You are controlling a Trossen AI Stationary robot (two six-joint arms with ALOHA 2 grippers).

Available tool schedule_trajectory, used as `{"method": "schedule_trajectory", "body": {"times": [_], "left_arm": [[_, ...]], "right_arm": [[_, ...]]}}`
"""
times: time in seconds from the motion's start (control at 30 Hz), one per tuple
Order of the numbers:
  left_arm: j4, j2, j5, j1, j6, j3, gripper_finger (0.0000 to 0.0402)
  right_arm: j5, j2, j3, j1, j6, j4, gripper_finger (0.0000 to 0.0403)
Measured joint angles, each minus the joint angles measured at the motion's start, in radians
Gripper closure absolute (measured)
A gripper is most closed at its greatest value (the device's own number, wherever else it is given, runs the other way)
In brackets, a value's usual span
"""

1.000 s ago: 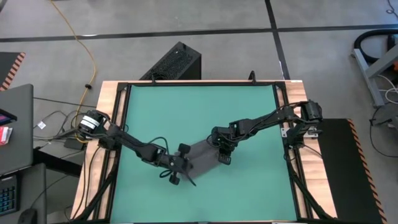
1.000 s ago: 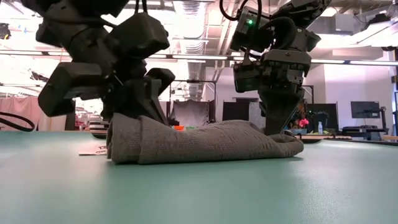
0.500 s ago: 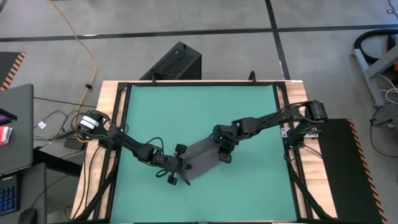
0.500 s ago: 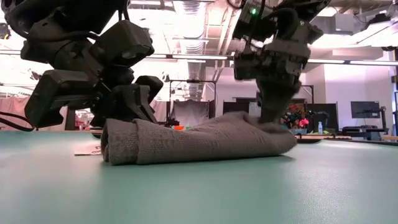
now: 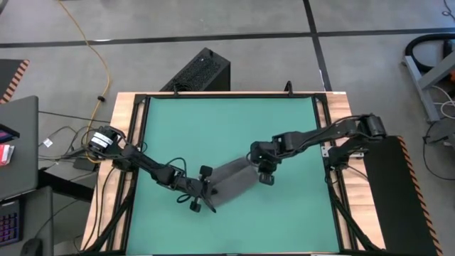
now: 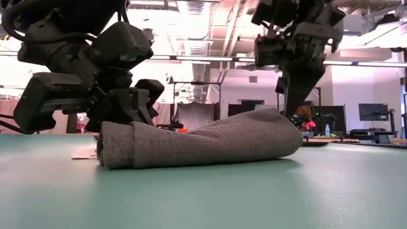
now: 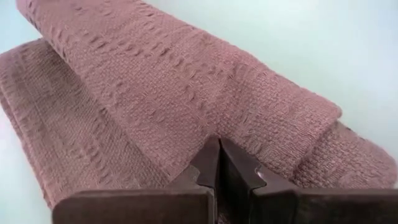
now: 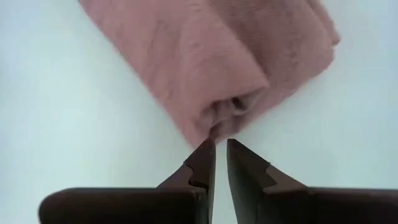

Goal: Roll towel
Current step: Roll the gray towel

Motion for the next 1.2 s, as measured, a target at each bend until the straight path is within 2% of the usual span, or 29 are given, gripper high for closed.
{"method": "schedule_trajectory", "body": {"times": [0.1, 0.2, 0.33, 0.43, 0.53, 0.7, 0.83, 1.07, 1.2], "left_arm": [[0.0, 0.0, 0.001, 0.0, 0.011, 0.0, 0.0401], [-0.001, 0.0, 0.007, 0.001, 0.022, 0.0, 0.0401], [-0.004, 0.0, 0.013, 0.001, 0.023, 0.001, 0.0401], [-0.005, 0.001, 0.014, 0.001, 0.052, 0.001, 0.0401], [-0.008, 0.001, 0.016, 0.001, 0.101, 0.001, 0.0401], [-0.024, 0.001, 0.031, 0.002, 0.165, 0.002, 0.0401], [-0.078, -0.001, 0.09, 0.001, 0.215, 0.003, 0.0401], [-0.117, -0.002, 0.094, 0.002, 0.294, 0.007, 0.0401], [-0.123, -0.002, 0.096, 0.01, 0.374, 0.009, 0.0401]], "right_arm": [[0.045, 0.027, 0.0, 0.005, -0.03, -0.035, 0.0337], [0.143, 0.026, 0.005, 0.003, -0.046, -0.04, 0.0336], [0.243, -0.054, 0.033, 0.025, -0.076, -0.028, 0.0336], [0.303, -0.101, 0.031, 0.048, -0.093, 0.048, 0.0338], [0.287, -0.076, 0.015, 0.06, -0.166, 0.161, 0.0348], [0.281, 0.033, 0.013, 0.039, -0.302, 0.231, 0.0375], [0.176, 0.104, 0.013, -0.002, -0.355, 0.287, 0.0393], [0.128, 0.196, 0.013, -0.014, -0.314, 0.29, 0.0385], [0.189, 0.24, 0.013, 0.006, -0.249, 0.259, 0.0387]]}}
